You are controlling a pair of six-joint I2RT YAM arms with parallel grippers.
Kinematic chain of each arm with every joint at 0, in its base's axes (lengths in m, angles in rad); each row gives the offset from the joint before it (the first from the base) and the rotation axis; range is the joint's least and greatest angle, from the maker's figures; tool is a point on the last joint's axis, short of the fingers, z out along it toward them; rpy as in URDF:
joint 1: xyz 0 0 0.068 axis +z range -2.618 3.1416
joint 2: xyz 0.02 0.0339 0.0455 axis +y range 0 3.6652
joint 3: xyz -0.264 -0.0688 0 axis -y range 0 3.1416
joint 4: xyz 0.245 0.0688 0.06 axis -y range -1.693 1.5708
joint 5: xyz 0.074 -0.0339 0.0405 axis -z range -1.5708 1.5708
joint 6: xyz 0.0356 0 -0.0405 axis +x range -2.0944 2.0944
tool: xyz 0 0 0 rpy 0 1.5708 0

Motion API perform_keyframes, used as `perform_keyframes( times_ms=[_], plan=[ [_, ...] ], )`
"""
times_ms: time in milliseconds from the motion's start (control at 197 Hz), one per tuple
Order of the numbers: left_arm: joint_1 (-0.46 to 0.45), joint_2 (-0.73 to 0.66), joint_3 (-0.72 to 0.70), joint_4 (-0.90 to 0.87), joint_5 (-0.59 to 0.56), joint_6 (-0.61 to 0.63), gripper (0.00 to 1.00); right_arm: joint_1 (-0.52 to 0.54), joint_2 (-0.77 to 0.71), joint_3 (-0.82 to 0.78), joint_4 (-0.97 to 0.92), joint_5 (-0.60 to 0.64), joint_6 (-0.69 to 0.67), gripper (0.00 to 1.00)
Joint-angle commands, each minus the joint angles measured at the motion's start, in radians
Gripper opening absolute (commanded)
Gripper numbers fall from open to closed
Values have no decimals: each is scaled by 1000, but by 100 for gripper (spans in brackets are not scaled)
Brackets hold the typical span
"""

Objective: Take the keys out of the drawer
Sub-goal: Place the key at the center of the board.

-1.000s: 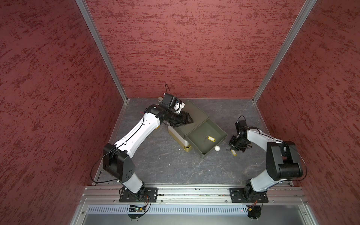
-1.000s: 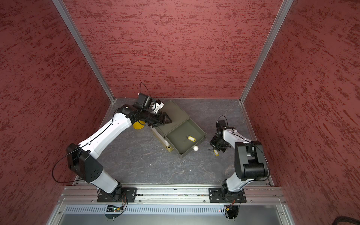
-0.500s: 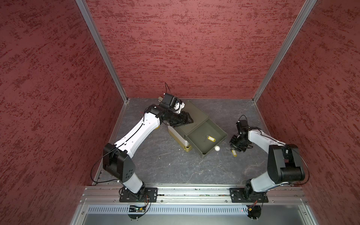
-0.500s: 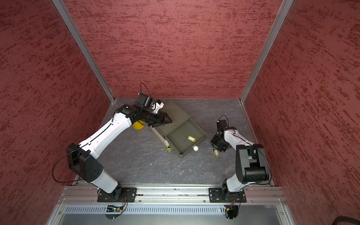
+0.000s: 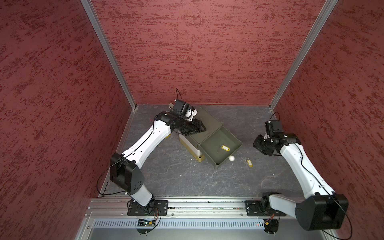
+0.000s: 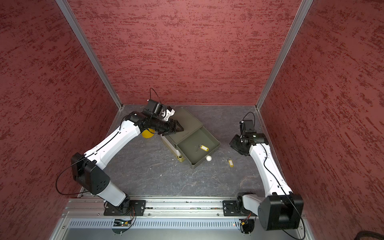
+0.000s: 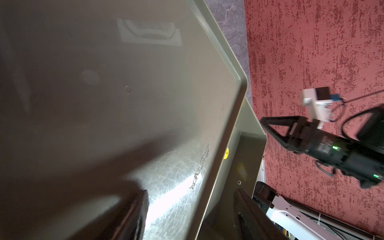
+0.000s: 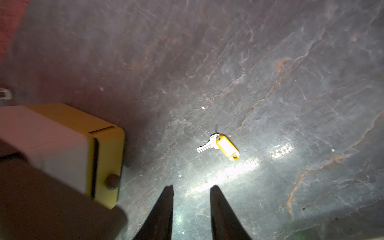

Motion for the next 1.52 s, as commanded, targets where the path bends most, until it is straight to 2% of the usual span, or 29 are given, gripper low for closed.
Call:
perform_keyframes(
  times_ms=[0,233,391,518,710,903,1116,1517],
  plan=[
    [3,-5,9,-8,-5,23,68,-6,-36,79,-85,-30,17,33],
    [6,-11,5,-8,-12,23,68,25,-16,252,-104,-180,66,34],
    [6,-7,10,-16,-20,23,68,110,65,437,-192,-187,56,34],
    [6,-7,16,-33,-35,25,68,227,151,570,-282,-144,47,35],
    [7,-16,19,-43,-55,35,68,395,273,689,-366,-70,44,35],
    [6,-18,23,-60,-71,45,68,510,368,709,-399,-26,52,36],
    [5,-26,21,-69,-90,61,68,575,403,647,-368,-22,78,37],
    [6,-19,20,-67,-75,70,69,598,453,540,-269,-15,89,38]
  ],
)
